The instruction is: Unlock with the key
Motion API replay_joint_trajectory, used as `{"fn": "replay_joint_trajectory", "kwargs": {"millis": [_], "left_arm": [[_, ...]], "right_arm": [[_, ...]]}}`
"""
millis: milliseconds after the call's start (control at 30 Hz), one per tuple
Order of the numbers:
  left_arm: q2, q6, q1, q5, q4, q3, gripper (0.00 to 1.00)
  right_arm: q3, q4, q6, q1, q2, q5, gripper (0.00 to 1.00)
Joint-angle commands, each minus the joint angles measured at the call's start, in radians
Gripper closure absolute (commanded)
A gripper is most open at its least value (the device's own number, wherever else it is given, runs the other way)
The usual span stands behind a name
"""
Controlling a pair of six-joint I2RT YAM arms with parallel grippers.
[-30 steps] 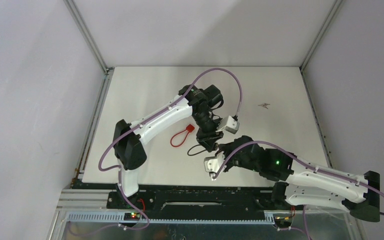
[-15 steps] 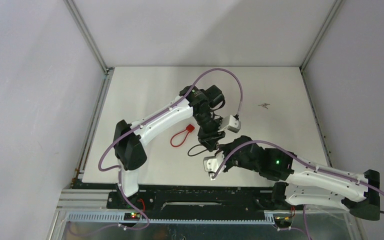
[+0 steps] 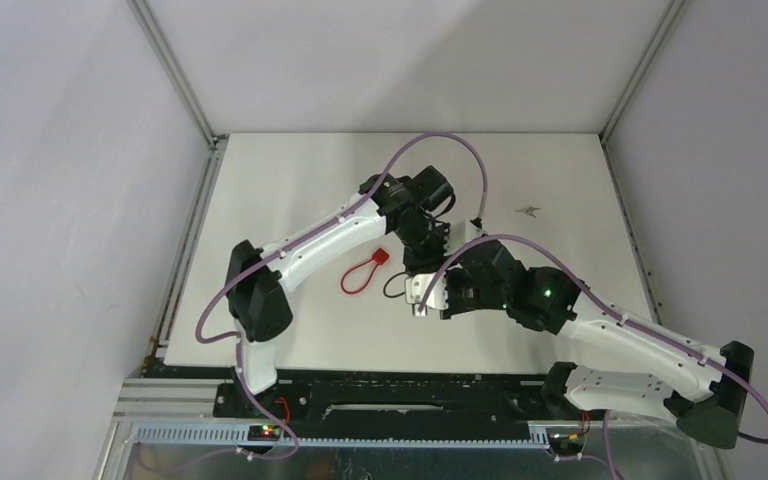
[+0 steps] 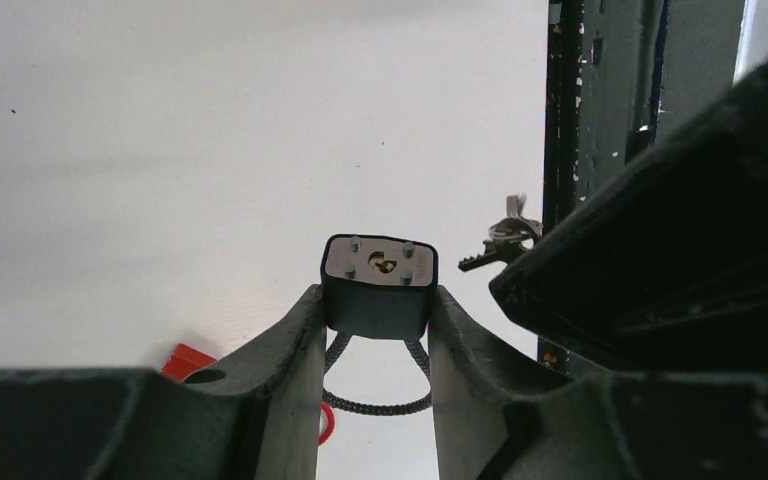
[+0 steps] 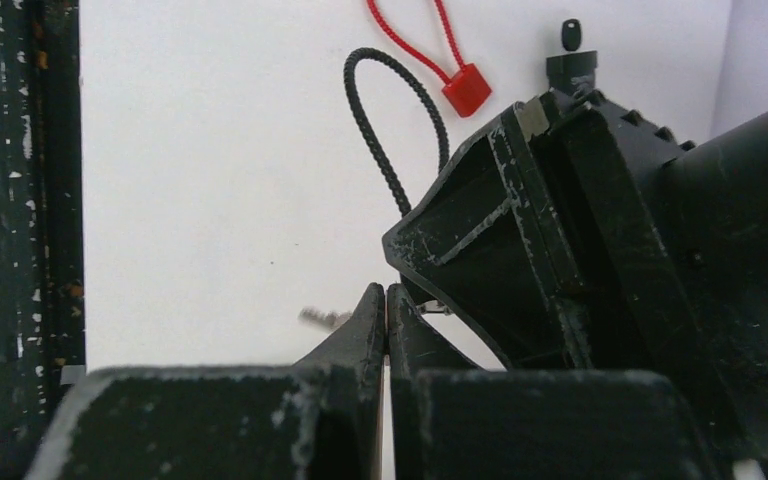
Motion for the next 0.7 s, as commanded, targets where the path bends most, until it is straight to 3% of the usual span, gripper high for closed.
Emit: {"fn": "replay_joint_trajectory", "kwargs": {"millis": [0, 200, 467, 667], "left_arm": [[-0.077, 0.019, 0.006, 0.060, 0.036, -0.029, 1.00], [-0.082, 0.058, 0.032, 0.122, 0.014, -0.046, 1.00], [-0.108, 0.146, 0.078, 0.257, -0.036, -0.083, 1.00], [-0.102, 0.240, 0.077, 0.396, -0.111, -0.058, 1.00]], "right_arm": [[0.020, -0.009, 0.036, -0.034, -0.007, -0.090, 1.00], [-0.021, 0.037, 0.005, -0.073, -0.064, -0.054, 1.00], [-0.073, 0.066, 0.022, -0.230, -0.186, -0.279, 1.00], [-0.049, 0.024, 0.022, -0.246, -0.207, -0.370, 1.00]]}}
